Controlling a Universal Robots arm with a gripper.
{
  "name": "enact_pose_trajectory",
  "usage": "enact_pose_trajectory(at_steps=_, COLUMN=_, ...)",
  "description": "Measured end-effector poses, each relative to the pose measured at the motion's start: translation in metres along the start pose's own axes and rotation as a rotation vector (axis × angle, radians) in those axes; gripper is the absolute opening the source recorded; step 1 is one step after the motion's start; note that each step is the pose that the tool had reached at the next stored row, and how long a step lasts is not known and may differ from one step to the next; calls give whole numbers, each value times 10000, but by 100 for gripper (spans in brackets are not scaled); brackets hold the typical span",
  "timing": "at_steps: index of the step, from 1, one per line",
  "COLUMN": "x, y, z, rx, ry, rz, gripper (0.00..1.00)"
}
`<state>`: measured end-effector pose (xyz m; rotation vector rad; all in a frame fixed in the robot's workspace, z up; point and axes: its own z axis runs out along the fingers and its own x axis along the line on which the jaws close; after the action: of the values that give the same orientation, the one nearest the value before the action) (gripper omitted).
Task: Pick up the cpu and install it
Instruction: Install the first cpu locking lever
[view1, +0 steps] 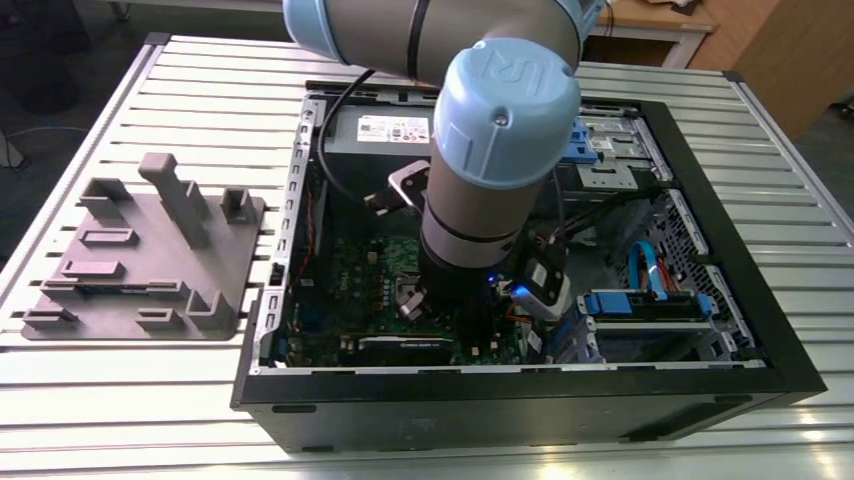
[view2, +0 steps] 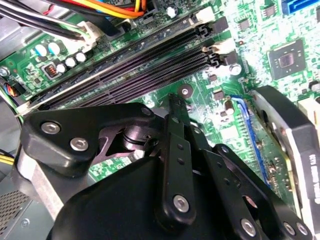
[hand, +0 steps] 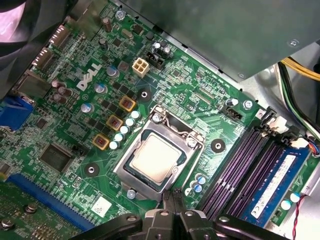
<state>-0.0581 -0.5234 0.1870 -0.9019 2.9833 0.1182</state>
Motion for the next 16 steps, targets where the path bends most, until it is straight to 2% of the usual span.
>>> enact_pose_trajectory(at_steps=11, x=29, y=-43, z=-9, rx=-5, ry=-3, rz=1, gripper=10)
enact_pose_trajectory(at_steps=13, x=33, y=-44, z=-8, rx=-16, ry=-13, rz=-1, gripper=10)
enact_pose_trajectory(at_steps=16, x=49, y=-44, z=-6, rx=-43, ry=-58, rz=-4, gripper=10)
